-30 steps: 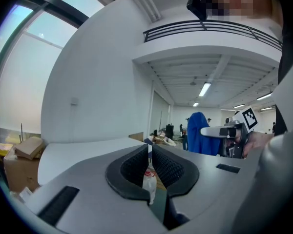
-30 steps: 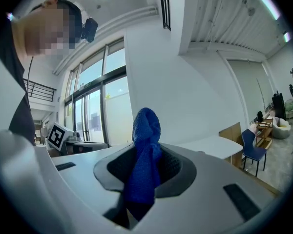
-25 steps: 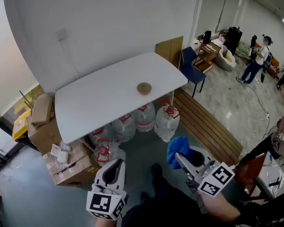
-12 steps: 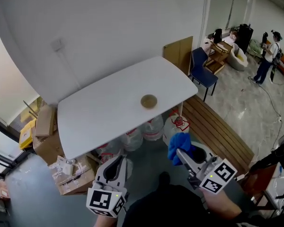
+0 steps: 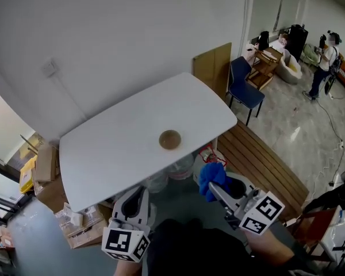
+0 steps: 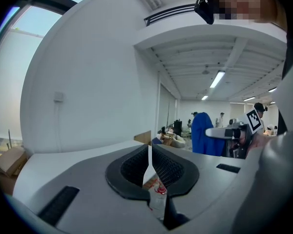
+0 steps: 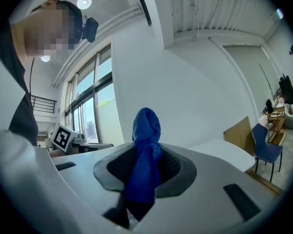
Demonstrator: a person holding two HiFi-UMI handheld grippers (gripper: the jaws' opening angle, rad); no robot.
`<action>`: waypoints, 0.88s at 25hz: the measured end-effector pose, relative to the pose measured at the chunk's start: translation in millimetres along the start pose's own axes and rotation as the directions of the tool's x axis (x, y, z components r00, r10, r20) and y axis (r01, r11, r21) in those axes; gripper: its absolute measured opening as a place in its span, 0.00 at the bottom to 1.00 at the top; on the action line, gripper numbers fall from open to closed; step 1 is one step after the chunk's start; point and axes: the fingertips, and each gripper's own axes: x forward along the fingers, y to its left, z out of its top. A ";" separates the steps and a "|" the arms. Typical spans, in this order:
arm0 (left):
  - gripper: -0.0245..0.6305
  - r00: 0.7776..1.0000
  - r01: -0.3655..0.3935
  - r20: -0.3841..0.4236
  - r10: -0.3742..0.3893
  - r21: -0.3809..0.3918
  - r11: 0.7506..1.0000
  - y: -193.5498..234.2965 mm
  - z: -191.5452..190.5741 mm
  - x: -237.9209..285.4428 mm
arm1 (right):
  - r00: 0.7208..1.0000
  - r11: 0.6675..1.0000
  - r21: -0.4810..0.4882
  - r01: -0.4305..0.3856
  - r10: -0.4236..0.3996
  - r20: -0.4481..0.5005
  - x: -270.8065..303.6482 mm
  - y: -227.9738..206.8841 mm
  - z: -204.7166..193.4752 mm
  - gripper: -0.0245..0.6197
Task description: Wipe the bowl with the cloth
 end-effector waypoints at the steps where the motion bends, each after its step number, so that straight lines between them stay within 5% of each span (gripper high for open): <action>1: 0.09 1.000 0.002 -0.002 -0.002 -0.005 1.000 2.3 -0.5 6.9 | 1.000 1.000 0.005 0.002 -0.002 -0.003 2.8 -5.6 -0.8 0.18; 22: 0.09 0.993 0.113 -0.033 -0.115 -0.060 0.992 86.8 16.0 166.3 | 0.996 0.999 0.004 0.048 -0.047 -0.075 130.6 -108.5 12.7 0.18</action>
